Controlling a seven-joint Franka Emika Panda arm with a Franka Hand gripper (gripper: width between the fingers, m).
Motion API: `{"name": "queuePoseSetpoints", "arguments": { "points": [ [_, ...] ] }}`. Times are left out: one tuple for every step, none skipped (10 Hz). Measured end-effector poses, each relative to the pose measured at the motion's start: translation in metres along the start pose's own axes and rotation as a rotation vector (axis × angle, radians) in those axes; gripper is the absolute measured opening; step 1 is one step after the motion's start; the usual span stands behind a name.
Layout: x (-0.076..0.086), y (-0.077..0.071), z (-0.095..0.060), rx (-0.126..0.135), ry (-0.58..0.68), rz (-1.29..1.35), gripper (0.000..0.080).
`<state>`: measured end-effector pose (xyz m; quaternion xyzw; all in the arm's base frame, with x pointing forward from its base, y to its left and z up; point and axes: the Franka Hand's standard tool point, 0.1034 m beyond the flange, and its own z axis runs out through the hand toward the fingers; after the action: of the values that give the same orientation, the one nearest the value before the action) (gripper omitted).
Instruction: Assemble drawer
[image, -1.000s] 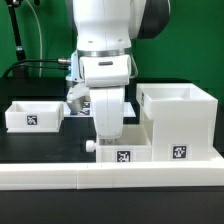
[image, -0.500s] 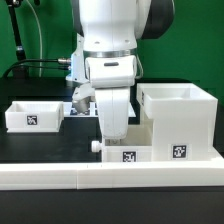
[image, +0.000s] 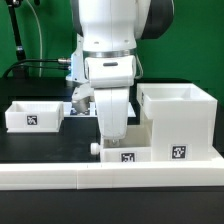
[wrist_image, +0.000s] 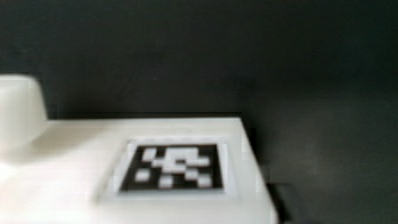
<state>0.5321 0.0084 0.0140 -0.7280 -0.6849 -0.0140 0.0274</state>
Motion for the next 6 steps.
{"name": "queuePoseSetpoints", "arguments": {
  "points": [
    [0.0,0.001,-0.005,0.016,-0.004,-0.003,0.0409],
    [-0.001,0.002,-0.009,0.02,-0.006,-0.003,0.0409],
    [-0.002,0.003,-0.013,0.02,-0.008,-0.002,0.0543],
    [-0.005,0.003,-0.022,0.028,-0.013,0.002,0.0627],
    [-0.011,0.003,-0.031,0.04,-0.019,0.0,0.0643],
    [-0.02,0.004,-0.041,0.046,-0.025,-0.001,0.0643]
  ]
}}
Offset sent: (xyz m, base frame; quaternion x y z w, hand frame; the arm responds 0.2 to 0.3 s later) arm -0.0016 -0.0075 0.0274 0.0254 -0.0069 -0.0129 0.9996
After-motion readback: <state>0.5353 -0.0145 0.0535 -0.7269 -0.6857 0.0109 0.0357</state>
